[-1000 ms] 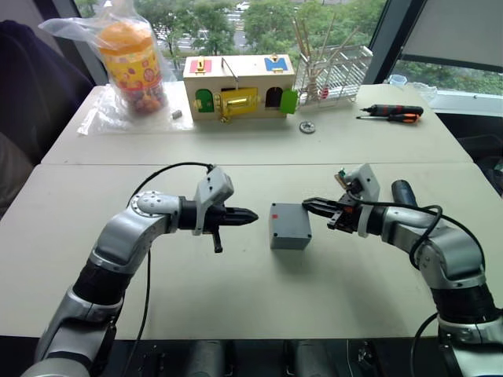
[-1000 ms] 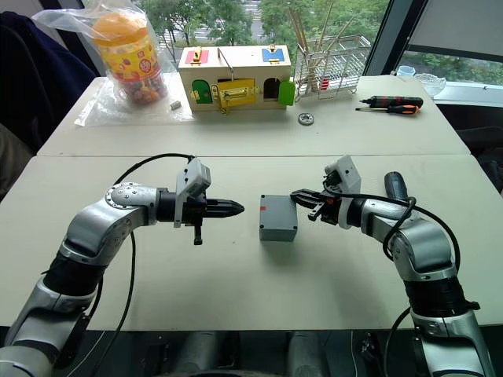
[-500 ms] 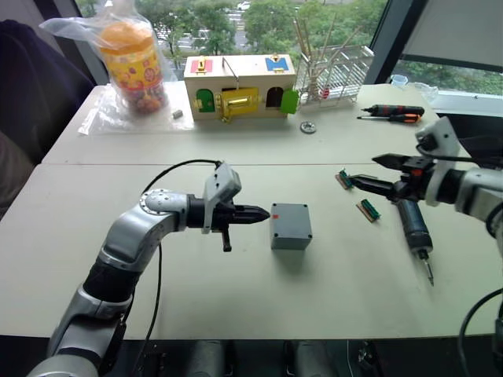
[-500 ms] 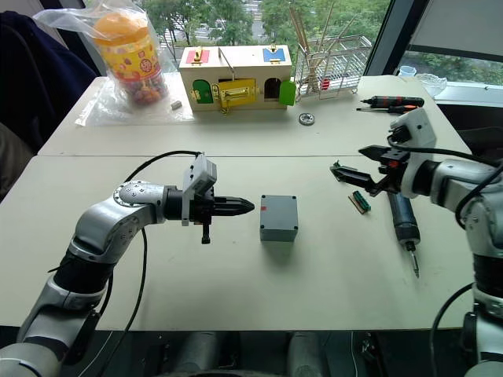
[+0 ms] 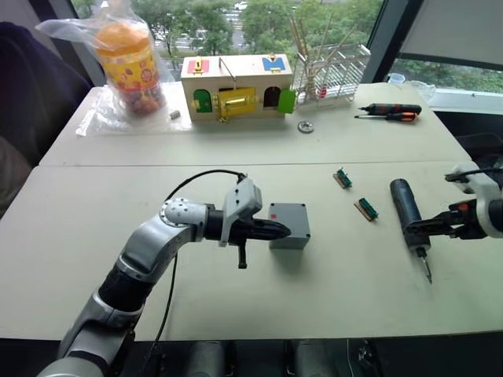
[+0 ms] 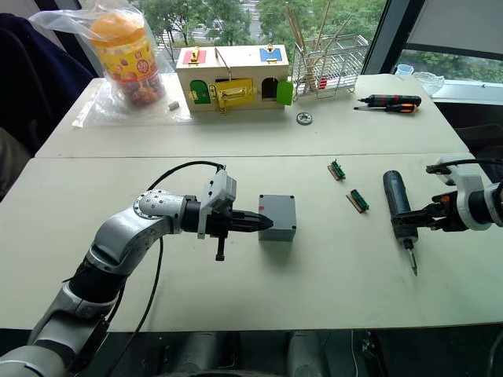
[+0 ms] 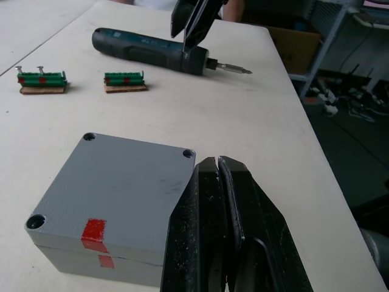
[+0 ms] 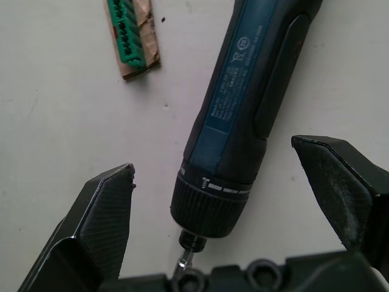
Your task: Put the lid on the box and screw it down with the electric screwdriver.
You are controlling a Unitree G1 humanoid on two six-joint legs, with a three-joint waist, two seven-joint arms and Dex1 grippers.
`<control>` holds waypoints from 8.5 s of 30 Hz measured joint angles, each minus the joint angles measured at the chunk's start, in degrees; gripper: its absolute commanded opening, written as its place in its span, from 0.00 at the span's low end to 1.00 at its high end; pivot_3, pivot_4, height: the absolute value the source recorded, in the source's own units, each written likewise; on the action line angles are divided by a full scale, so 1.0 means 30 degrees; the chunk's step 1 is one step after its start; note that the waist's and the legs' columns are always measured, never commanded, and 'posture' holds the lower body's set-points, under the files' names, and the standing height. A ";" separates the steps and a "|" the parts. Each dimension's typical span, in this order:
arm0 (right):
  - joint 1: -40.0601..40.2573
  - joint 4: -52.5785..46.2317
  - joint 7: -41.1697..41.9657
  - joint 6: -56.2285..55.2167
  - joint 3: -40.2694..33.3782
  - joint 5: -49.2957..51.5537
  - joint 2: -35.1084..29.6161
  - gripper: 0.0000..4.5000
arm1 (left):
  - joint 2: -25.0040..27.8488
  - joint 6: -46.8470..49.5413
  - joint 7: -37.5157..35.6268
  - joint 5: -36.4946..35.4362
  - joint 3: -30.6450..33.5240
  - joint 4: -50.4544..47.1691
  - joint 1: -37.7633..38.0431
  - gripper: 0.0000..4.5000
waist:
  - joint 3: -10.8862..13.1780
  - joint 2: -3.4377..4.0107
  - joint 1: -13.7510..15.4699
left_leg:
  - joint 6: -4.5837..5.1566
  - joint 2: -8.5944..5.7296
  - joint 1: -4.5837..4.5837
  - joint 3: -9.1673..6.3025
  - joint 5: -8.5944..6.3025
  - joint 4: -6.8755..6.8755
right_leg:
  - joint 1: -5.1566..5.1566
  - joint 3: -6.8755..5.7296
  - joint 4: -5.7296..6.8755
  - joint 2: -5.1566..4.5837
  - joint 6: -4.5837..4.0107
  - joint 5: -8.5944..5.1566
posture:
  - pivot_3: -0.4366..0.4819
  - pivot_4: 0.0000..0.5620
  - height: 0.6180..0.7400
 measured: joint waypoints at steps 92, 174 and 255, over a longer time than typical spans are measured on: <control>0.5234 -1.3678 -1.1670 -0.9852 -0.8822 0.4766 1.7594 0.41 | -0.0909 -0.2385 -0.1220 0.3592 -0.1450 0.5448 -0.2737 0.00 | 0.0084 0.0209 -0.0047 | -0.0055 -0.0086 -0.0021 -0.0037 0.0040 -0.0019 | -0.0051 -0.0002 0.0142 0.0023 -0.0006 0.0002 | 0.48 0.27 0.74; 0.8373 -1.3990 -1.1135 -1.4557 -0.5540 0.2030 1.6264 0.41 | -0.0831 -0.2896 -0.1274 0.4647 -0.2076 0.5350 -0.1744 0.00 | -0.0683 -0.0273 -0.0052 | 0.0054 0.0027 0.0322 -0.0082 -0.0048 -0.0096 | 0.0335 -0.0025 -0.0055 -0.0001 -0.0057 -0.0028 | 0.48 0.27 0.74; 0.0538 0.0845 -0.4448 0.3507 -0.2203 0.2773 0.1533 0.86 | -0.0539 -0.0097 0.0662 0.0753 -0.1207 -0.0076 -0.0690 0.00 | 0.0066 0.0202 -0.0003 | 0.0032 -0.0084 -0.0094 -0.0073 0.0035 -0.0003 | -0.0040 -0.0058 -0.0012 -0.0059 0.0010 0.0012 | 0.48 0.27 0.74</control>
